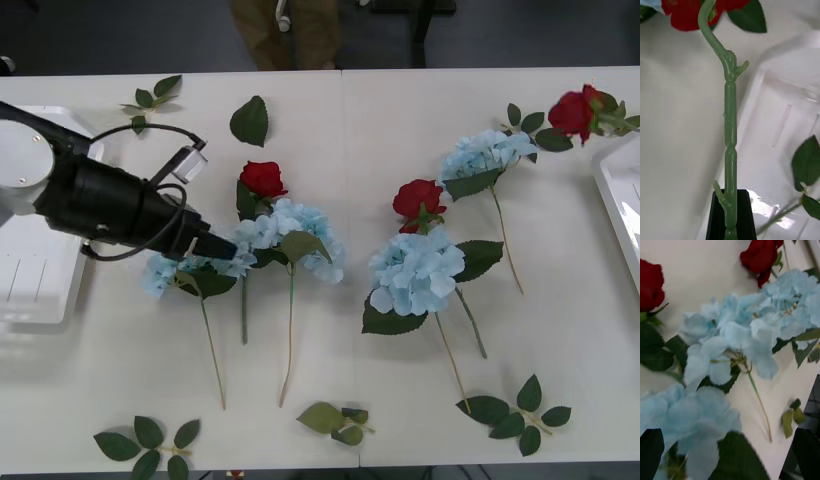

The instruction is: Place the red flowers into the right box and the blue flowers into the left box. If a person shows an open palm, hand one flower to the person first, then continue sorting.

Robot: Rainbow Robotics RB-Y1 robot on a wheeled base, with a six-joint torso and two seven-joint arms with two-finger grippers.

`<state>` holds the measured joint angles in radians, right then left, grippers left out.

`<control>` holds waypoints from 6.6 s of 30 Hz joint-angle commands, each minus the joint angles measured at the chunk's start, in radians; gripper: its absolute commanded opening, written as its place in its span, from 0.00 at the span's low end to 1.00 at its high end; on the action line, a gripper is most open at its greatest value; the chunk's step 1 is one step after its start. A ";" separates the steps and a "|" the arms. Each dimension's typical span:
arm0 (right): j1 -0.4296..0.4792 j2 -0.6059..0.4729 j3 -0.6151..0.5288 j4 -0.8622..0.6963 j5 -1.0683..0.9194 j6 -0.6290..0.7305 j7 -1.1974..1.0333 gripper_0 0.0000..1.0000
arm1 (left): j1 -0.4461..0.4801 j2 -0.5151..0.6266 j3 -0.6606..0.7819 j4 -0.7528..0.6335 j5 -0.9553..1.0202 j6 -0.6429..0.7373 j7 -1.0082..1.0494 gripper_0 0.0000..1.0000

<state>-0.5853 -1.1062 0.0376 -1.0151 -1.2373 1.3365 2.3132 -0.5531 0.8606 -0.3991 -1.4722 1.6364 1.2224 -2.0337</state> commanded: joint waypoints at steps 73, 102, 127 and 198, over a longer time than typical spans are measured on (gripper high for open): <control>0.036 0.247 0.104 -0.622 0.234 0.069 -0.859 0.80 | 0.502 -0.457 0.013 -0.465 -1.403 0.192 1.204 1.00; 0.036 0.325 0.412 -0.347 0.630 -0.513 -0.989 0.80 | 0.501 -0.443 0.006 -0.448 -1.457 0.166 1.179 0.00; -0.004 0.457 0.412 -0.261 0.708 -0.536 -1.003 0.00 | 0.208 -0.129 0.137 -0.485 -0.958 0.433 1.172 0.00; -0.094 0.370 0.197 -0.784 -0.338 -0.497 -0.630 0.00 | -0.005 0.471 0.172 0.383 -0.306 -0.026 0.181 1.00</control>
<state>-0.6431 -0.8350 0.3652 -1.8300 -1.6529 0.7813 1.6723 -0.5675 1.2885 -0.2583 -1.0890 1.3217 1.2084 -1.8539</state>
